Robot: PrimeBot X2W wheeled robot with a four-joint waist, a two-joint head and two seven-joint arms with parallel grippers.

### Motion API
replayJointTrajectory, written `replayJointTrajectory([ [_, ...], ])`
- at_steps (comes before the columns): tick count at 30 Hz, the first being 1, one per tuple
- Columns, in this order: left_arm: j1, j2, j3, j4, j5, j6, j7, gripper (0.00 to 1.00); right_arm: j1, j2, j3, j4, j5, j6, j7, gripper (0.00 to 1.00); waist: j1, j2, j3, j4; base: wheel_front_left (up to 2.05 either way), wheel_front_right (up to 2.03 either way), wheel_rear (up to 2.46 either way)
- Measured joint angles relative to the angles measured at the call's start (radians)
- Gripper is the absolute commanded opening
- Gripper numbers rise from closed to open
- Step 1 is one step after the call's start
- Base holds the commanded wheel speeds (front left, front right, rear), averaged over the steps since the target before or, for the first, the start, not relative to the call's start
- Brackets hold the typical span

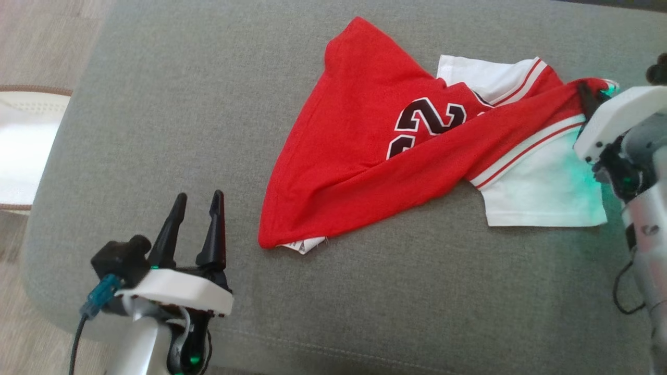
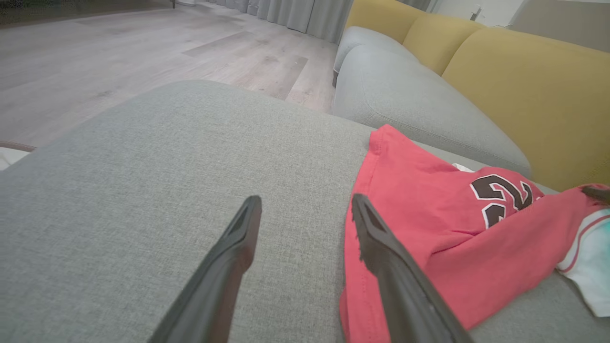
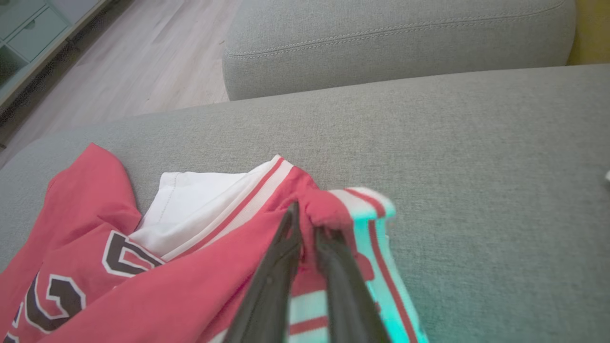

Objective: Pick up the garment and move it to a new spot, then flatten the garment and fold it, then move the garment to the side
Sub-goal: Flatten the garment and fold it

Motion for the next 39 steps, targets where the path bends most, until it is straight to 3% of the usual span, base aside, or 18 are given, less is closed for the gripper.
replayJointTrajectory([
  [8,0.004,-0.001,0.054,0.011,0.032,-0.017,0.000,1.00,0.010,0.029,0.079,0.032,0.024,0.000,-0.172,1.00,-0.0002,0.0000,-0.063,-0.055,0.00,0.00,0.00],
  [17,0.055,0.004,0.103,0.000,0.040,-0.017,0.000,1.00,0.209,0.034,0.175,-0.190,0.086,0.000,-0.390,1.00,-0.0003,0.0000,-0.150,-0.177,0.00,0.00,0.00],
  [23,0.109,0.002,0.136,-0.039,0.050,-0.014,0.000,1.00,0.400,0.031,0.187,-0.344,0.057,0.000,-0.501,1.00,-0.0003,0.0000,-0.206,-0.246,0.00,0.00,0.00],
  [33,0.177,-0.006,0.188,-0.128,0.142,-0.003,0.000,1.00,0.653,0.099,0.068,-0.592,-0.088,0.000,-0.538,1.00,-0.0003,0.0000,-0.255,-0.304,0.00,0.00,0.00],
  [39,0.189,-0.019,0.217,-0.137,0.189,0.001,0.000,1.00,0.692,0.127,0.066,-0.634,-0.118,0.000,-0.538,1.00,-0.0003,0.0000,-0.256,-0.301,0.00,0.00,0.00],
])
